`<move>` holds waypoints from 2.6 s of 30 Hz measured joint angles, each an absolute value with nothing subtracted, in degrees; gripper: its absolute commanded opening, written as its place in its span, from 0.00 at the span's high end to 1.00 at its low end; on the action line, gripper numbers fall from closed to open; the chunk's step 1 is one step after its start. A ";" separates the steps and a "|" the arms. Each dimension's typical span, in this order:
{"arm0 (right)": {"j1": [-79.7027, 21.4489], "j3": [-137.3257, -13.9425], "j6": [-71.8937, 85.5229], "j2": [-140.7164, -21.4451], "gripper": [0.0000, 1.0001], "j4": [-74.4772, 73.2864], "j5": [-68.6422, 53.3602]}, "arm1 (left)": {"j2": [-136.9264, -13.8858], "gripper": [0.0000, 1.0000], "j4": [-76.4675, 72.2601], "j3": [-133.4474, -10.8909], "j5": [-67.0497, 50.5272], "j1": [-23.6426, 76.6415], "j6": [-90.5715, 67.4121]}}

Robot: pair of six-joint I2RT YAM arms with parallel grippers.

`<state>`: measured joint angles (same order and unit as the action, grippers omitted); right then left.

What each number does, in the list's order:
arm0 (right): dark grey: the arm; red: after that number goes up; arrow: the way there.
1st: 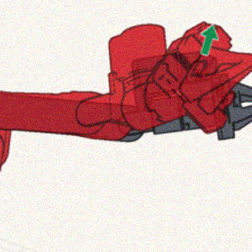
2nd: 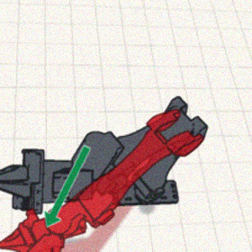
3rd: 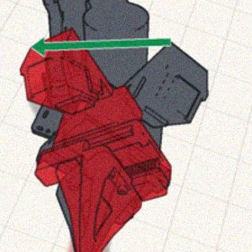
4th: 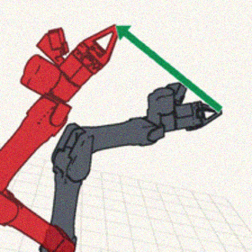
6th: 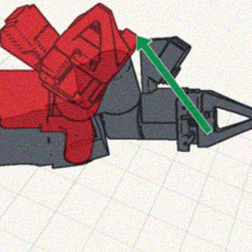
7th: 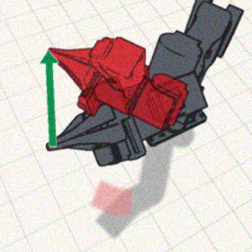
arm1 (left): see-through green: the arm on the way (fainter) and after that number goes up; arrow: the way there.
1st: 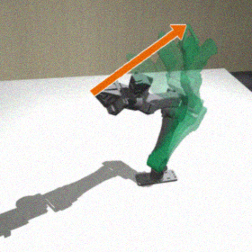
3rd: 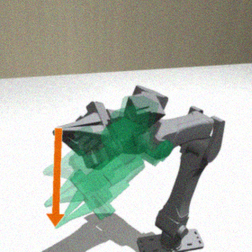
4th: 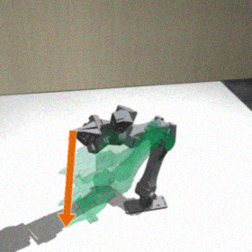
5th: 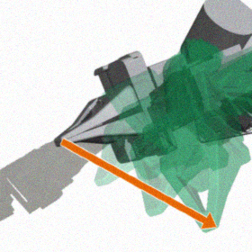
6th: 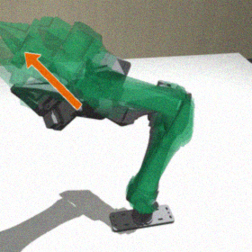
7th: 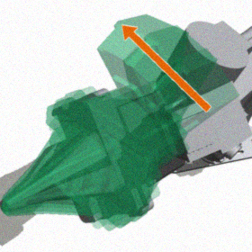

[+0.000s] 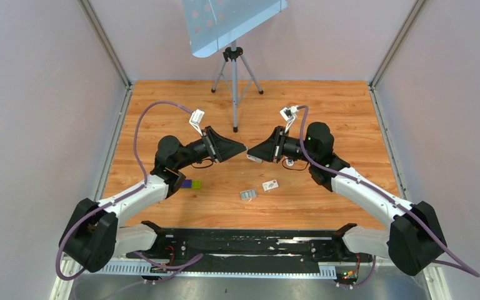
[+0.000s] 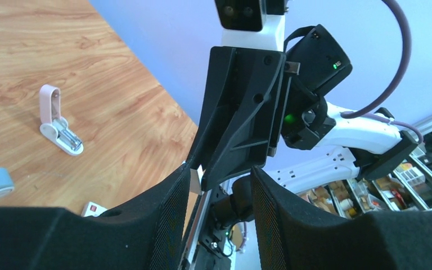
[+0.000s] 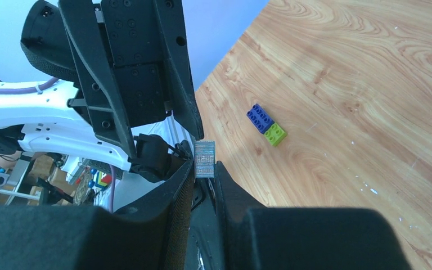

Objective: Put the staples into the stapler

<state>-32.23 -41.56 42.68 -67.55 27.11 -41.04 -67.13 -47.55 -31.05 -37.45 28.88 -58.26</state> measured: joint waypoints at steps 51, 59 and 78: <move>-32.23 -40.71 47.83 -67.75 0.63 30.81 -42.83 | -76.58 0.85 -68.86 -27.62 -37.98 28.82 -67.07; -32.23 -40.64 44.42 -65.49 0.61 23.42 -39.94 | -66.24 0.85 -32.58 -34.41 -29.17 28.84 -46.96; -30.72 -40.64 33.95 -58.85 0.59 2.46 -27.59 | -83.92 0.83 21.93 -52.03 10.96 38.02 -24.29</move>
<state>-30.72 -40.64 33.95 -58.85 2.46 -27.59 -83.92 21.93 -52.03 10.96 38.02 -24.29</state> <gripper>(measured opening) 0.403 0.173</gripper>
